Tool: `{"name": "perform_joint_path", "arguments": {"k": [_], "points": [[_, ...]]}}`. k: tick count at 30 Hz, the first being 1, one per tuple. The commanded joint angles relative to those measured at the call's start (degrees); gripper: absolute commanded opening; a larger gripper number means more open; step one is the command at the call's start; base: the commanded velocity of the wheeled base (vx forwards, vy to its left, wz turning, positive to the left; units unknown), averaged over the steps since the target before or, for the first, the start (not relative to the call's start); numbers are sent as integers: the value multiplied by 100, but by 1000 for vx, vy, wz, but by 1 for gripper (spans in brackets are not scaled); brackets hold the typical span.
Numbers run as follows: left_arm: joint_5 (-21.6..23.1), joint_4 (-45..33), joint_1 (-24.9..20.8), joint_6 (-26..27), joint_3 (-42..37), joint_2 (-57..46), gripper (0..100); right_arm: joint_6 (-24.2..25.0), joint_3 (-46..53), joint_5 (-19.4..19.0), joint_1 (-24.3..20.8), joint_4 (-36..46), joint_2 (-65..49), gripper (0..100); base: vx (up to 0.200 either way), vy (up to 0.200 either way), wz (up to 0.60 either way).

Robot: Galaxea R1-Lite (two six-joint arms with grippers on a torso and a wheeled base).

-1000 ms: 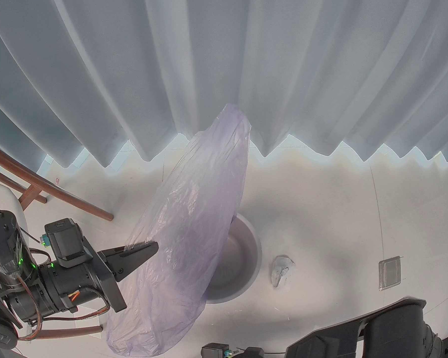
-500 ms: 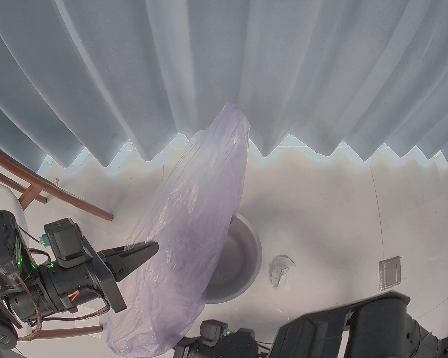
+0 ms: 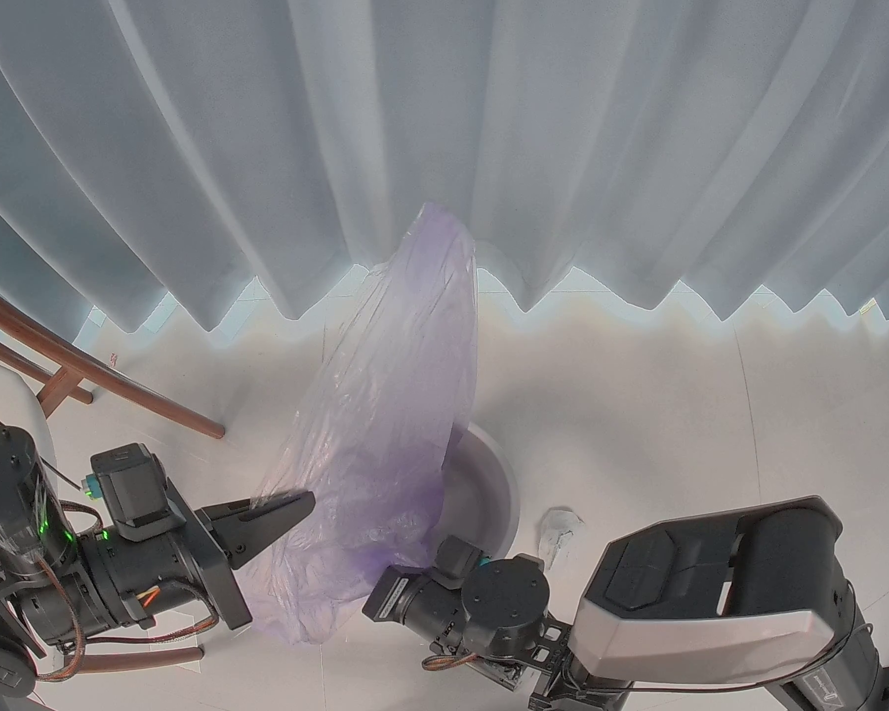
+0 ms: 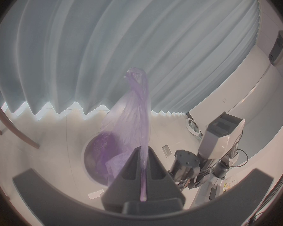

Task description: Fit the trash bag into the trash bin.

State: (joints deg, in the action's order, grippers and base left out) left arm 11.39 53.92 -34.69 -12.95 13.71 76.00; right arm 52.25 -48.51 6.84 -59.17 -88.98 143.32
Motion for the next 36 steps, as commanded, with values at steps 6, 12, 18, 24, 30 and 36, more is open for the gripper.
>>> {"name": "perform_joint_path", "arguments": {"k": [6, 12, 18, 24, 30, 36], "points": [[4, -4, -73, -6, -141, 12, 0, -31, -379, 2, 204, -93, 301, 0, 0, 0, 0], [-5, -39, -73, -15, -202, 38, 0, -39, -36, 10, 178, -93, 275, 0, 0, 0, 0], [-5, -48, -64, -24, -202, 117, 0, 224, 1537, -473, -587, -85, -692, 0, 0, 0, 0], [-22, -22, -64, -15, -202, 161, 0, 259, 3005, -1633, -411, -32, -1966, 0, 0, 0, 0], [-22, -31, -64, -15, -220, 152, 0, 49, 3515, -1703, 99, -67, -2186, 0, 0, 0, 0], [-31, -66, -64, -15, -238, 126, 0, -136, 3559, -1712, 626, -49, -2168, 0, 0, 0, 0]]}}
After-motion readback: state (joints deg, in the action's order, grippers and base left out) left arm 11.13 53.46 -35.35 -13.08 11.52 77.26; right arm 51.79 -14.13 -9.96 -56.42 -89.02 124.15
